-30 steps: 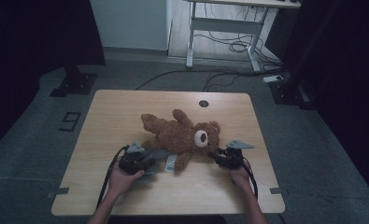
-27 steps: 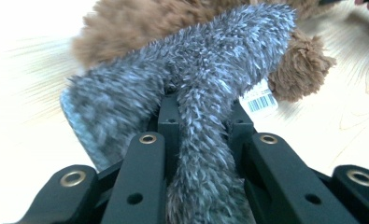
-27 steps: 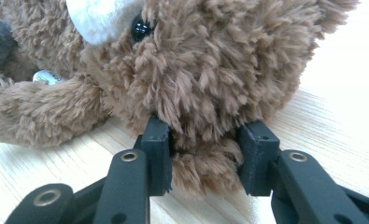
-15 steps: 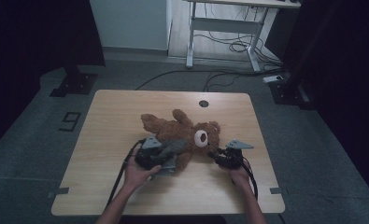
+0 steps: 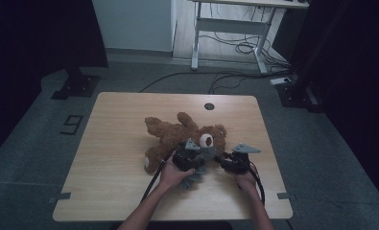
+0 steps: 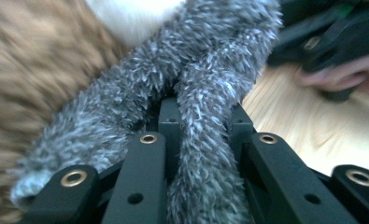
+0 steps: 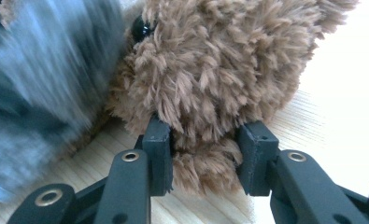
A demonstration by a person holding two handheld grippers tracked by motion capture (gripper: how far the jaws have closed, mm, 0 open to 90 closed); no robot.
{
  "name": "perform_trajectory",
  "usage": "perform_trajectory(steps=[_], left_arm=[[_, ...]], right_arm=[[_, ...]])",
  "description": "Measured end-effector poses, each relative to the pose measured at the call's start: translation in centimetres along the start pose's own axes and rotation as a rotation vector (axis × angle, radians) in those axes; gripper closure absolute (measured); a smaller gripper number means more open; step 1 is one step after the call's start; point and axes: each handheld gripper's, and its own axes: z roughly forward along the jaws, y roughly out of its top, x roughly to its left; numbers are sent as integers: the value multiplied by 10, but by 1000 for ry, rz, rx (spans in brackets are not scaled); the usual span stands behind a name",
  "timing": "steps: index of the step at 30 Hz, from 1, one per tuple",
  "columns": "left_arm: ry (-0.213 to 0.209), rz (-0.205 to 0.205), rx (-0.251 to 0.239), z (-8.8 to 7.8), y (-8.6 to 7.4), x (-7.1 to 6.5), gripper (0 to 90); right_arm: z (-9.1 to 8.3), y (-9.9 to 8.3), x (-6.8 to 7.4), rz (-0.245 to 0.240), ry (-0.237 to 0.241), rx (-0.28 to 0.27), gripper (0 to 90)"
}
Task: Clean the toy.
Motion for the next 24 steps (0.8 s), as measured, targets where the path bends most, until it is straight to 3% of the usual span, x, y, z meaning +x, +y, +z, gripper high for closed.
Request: perform_trajectory(steps=[3,6,10,14,20,24], left_arm=[[1,-18,-8,2,-3,0,746],[17,9,9,0,-3,-3,747],[20,31,-9,-10,-1,-6,748],[39,40,-84,-30,8,-7,750],[77,23,-211,-53,27,2,750],[94,19,-259,-64,44,7,751]], right_arm=[[0,0,0,-2,0,3,613],[0,0,0,-3,0,3,614],[0,0,-1,0,4,0,614],[-1,0,-1,6,4,-7,614],[-1,0,-1,7,6,-6,616],[-1,0,-1,5,6,-4,617]])
